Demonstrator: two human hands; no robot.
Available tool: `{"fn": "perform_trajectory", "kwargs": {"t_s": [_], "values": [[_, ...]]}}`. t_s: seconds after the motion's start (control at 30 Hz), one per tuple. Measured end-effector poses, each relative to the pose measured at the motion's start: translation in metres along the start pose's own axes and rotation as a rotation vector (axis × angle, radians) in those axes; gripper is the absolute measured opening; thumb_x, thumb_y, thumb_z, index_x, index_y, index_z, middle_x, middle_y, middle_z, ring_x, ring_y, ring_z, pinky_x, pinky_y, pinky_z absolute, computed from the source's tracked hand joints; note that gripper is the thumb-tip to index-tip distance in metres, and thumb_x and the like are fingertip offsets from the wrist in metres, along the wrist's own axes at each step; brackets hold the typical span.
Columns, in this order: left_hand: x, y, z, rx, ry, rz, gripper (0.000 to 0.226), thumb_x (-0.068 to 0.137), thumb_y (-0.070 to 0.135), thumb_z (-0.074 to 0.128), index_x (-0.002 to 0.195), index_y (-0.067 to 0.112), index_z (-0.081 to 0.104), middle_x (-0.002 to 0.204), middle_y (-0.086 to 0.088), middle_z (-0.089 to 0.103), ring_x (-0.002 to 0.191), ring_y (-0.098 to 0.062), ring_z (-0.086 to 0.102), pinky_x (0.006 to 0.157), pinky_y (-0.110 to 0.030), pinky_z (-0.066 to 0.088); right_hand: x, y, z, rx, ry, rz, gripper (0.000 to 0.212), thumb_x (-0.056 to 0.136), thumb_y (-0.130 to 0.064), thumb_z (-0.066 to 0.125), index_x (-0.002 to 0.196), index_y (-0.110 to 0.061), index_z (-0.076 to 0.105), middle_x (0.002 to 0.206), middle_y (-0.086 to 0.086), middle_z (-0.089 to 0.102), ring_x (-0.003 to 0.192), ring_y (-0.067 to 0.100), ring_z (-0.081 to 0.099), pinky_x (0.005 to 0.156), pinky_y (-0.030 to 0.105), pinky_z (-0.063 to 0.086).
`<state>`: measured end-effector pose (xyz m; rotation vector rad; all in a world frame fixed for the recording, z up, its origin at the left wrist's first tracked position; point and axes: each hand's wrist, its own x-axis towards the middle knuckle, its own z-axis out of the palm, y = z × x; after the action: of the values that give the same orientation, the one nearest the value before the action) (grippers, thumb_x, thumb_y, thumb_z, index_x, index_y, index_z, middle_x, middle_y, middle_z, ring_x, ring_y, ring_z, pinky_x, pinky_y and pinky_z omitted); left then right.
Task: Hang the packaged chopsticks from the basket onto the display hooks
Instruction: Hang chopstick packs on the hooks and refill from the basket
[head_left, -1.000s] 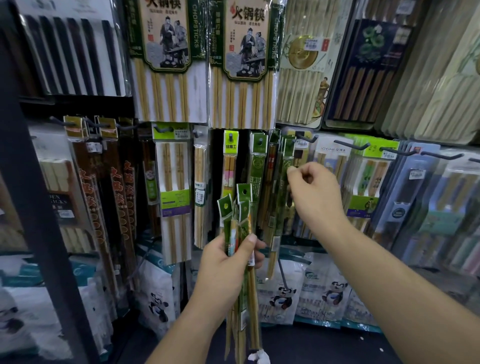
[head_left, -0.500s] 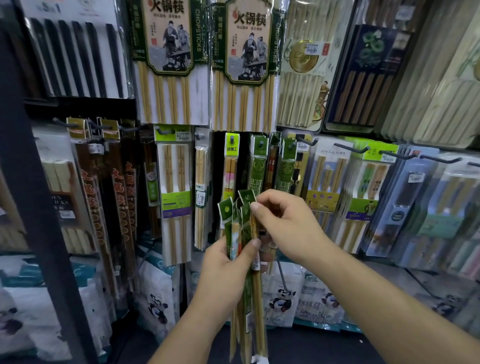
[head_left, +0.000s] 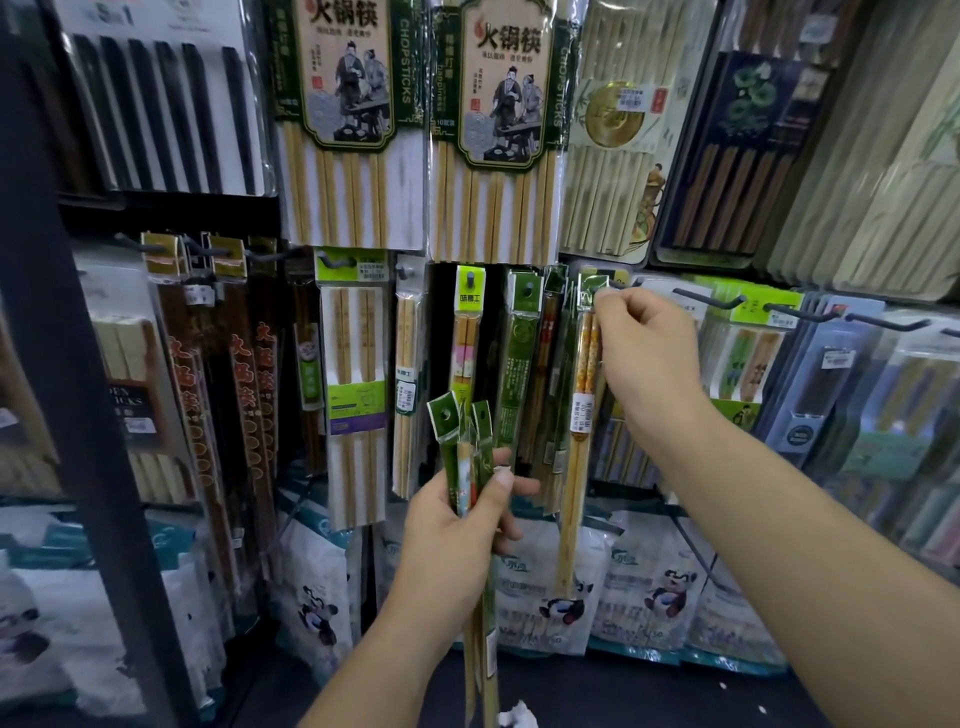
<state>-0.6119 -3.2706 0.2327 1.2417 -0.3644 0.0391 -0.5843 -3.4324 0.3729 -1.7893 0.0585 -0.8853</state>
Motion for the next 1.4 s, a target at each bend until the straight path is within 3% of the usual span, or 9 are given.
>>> {"fn": "perform_trajectory", "kwargs": {"t_s": [0.2, 0.4, 0.57, 0.7, 0.93, 1.1, 1.2, 1.33, 1.4], "values": [[0.001, -0.002, 0.002, 0.019, 0.031, -0.016, 0.029, 0.102, 0.022, 0.063, 0.102, 0.049, 0.074, 0.089, 0.002, 0.078, 0.060, -0.009, 0.054, 0.058, -0.022, 0.049, 0.002, 0.009, 0.001, -0.033, 0.006, 0.004, 0.041, 0.103, -0.025, 0.053, 0.065, -0.012, 0.048, 0.048, -0.012, 0.032, 0.046, 0.007, 0.032, 0.078, 0.028, 0.042], [0.001, -0.002, 0.001, -0.026, 0.015, -0.069, 0.032, 0.104, 0.018, 0.060, 0.106, 0.046, 0.075, 0.062, 0.010, 0.053, 0.061, -0.009, 0.052, 0.057, -0.024, 0.047, -0.015, 0.017, -0.001, -0.039, 0.047, 0.066, 0.041, 0.102, -0.043, 0.056, 0.071, -0.017, 0.046, 0.048, -0.017, 0.042, 0.047, 0.001, 0.038, 0.061, 0.029, 0.036], [-0.003, 0.003, 0.006, -0.111, -0.036, -0.113, 0.024, 0.105, 0.011, 0.055, 0.108, 0.023, 0.075, 0.070, -0.001, 0.060, 0.062, -0.014, 0.056, 0.055, -0.028, 0.047, -0.056, 0.020, 0.003, -0.133, -0.444, 0.059, 0.017, 0.097, -0.038, 0.064, 0.088, -0.025, 0.072, 0.079, -0.012, 0.071, 0.069, 0.000, 0.065, 0.068, 0.018, 0.049], [-0.008, 0.007, 0.010, -0.133, -0.115, -0.082, 0.015, 0.106, 0.012, 0.051, 0.104, 0.002, 0.062, 0.082, -0.010, 0.071, 0.068, -0.021, 0.067, 0.058, -0.029, 0.056, -0.066, 0.017, 0.004, -0.067, -0.648, 0.150, 0.015, 0.100, -0.028, 0.063, 0.094, -0.021, 0.075, 0.073, -0.006, 0.069, 0.054, 0.020, 0.060, 0.055, 0.026, 0.051], [-0.008, 0.009, 0.010, -0.193, -0.119, -0.077, 0.022, 0.105, 0.015, 0.051, 0.120, 0.005, 0.064, 0.101, -0.018, 0.078, 0.083, -0.030, 0.076, 0.064, -0.034, 0.062, -0.062, 0.018, -0.002, -0.083, -0.621, 0.162, 0.028, 0.100, -0.030, 0.064, 0.080, -0.010, 0.069, 0.068, -0.005, 0.059, 0.060, 0.005, 0.056, 0.056, 0.018, 0.053], [-0.002, 0.002, 0.008, -0.075, 0.001, -0.062, 0.022, 0.107, 0.011, 0.050, 0.115, 0.021, 0.068, 0.095, 0.009, 0.080, 0.088, -0.004, 0.075, 0.066, -0.020, 0.059, -0.042, 0.008, -0.007, -0.143, -0.272, 0.013, 0.024, 0.102, -0.035, 0.056, 0.085, -0.024, 0.069, 0.070, 0.002, 0.066, 0.054, 0.004, 0.053, 0.048, 0.015, 0.047], [-0.001, -0.002, 0.007, 0.026, 0.039, -0.054, 0.022, 0.107, 0.016, 0.051, 0.116, 0.027, 0.068, 0.076, 0.010, 0.070, 0.073, -0.003, 0.067, 0.067, -0.020, 0.056, -0.021, 0.000, -0.011, -0.084, -0.134, 0.009, 0.032, 0.106, -0.033, 0.051, 0.090, -0.009, 0.064, 0.059, -0.003, 0.051, 0.043, 0.002, 0.039, 0.045, 0.012, 0.039], [0.001, -0.010, 0.005, 0.123, 0.079, -0.079, 0.022, 0.105, 0.029, 0.055, 0.116, 0.044, 0.068, 0.083, -0.013, 0.065, 0.081, -0.037, 0.057, 0.082, -0.053, 0.054, -0.006, -0.007, -0.008, -0.126, -0.071, -0.066, 0.036, 0.107, -0.031, 0.048, 0.075, -0.014, 0.050, 0.044, -0.016, 0.037, 0.041, 0.001, 0.034, 0.045, 0.013, 0.036], [0.002, -0.011, 0.005, 0.090, 0.071, -0.123, 0.027, 0.105, 0.030, 0.056, 0.112, 0.052, 0.069, 0.071, -0.020, 0.047, 0.067, -0.040, 0.038, 0.067, -0.050, 0.045, -0.001, -0.006, -0.006, -0.125, -0.059, -0.040, 0.037, 0.107, -0.032, 0.048, 0.073, -0.017, 0.047, 0.042, -0.015, 0.035, 0.039, 0.002, 0.031, 0.048, 0.020, 0.039]]}}
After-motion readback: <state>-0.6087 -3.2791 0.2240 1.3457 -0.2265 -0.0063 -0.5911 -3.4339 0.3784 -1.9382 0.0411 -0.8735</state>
